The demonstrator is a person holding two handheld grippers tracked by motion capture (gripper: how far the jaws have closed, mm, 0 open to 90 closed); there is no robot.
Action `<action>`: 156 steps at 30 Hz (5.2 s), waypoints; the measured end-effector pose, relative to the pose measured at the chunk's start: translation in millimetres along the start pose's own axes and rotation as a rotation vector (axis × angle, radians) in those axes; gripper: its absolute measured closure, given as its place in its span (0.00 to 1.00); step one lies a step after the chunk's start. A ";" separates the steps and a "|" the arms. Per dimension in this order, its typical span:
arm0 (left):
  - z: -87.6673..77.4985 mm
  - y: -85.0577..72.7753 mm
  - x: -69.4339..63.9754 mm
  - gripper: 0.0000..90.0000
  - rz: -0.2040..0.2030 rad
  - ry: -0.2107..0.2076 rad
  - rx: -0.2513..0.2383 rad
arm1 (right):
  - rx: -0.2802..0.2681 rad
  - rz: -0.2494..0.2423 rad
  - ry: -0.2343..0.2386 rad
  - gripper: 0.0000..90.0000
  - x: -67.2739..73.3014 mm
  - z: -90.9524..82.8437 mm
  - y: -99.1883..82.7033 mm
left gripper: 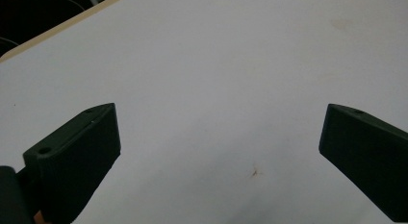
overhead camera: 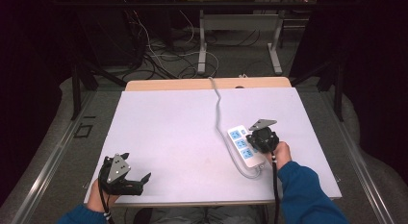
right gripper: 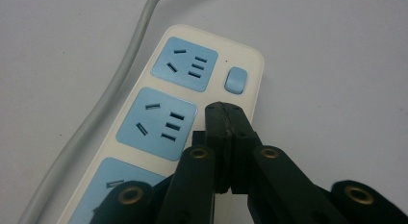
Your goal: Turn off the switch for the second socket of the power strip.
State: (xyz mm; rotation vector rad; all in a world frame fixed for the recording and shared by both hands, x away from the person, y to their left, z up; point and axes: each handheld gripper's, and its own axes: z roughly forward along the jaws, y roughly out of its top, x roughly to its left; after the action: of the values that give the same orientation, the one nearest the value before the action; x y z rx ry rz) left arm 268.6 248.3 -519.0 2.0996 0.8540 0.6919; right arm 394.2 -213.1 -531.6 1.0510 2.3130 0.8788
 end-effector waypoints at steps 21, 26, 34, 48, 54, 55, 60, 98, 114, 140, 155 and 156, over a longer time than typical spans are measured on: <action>-0.2 0.1 0.2 0.01 0.003 0.001 0.000 | -0.011 -0.012 -0.009 1.00 -0.2 -1.7 1.1; -0.2 0.1 0.2 0.01 0.003 0.001 0.000 | -0.018 -0.014 -0.014 1.00 0.2 -1.5 1.2; -0.2 0.1 0.1 0.01 0.002 0.001 -0.001 | -0.017 -0.014 -0.016 1.00 0.6 -1.9 1.6; -0.2 0.1 0.3 0.01 0.003 0.001 0.000 | -0.006 -0.021 -0.015 1.00 0.6 -2.8 2.5; -0.1 0.0 0.3 0.01 0.001 -0.001 -0.001 | -0.011 -0.020 -0.013 0.99 0.5 -7.3 5.5; -0.1 0.0 0.3 0.01 0.002 -0.001 0.000 | -0.039 -0.023 -0.018 0.99 0.5 -8.3 5.7; -0.2 -0.2 0.3 0.01 0.000 -0.001 -0.001 | -0.067 -0.018 -0.018 0.95 1.8 -13.8 9.8; -0.9 -0.2 0.5 0.01 0.002 0.001 -0.002 | -0.110 -0.009 0.097 0.02 3.7 -37.0 13.4; -1.4 -0.1 1.0 0.01 0.009 0.009 -0.002 | -0.131 -0.004 0.097 0.00 4.1 -51.9 6.5; -1.3 -0.2 0.2 0.01 -0.003 0.003 -0.005 | -0.151 0.004 0.074 0.00 6.4 -76.2 -15.9; -1.3 0.0 0.7 0.01 0.006 0.009 -0.004 | -0.148 -0.003 0.061 0.00 6.9 -88.0 -33.6; -1.1 -0.1 0.0 0.01 -0.003 0.003 -0.007 | -0.146 0.001 0.059 0.00 7.4 -89.1 -35.0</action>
State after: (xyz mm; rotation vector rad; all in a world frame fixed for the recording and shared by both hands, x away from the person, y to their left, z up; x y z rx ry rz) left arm 267.8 248.8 -518.5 2.0915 0.8553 0.6959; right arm 317.2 -257.4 -495.3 0.9765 2.2572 1.0741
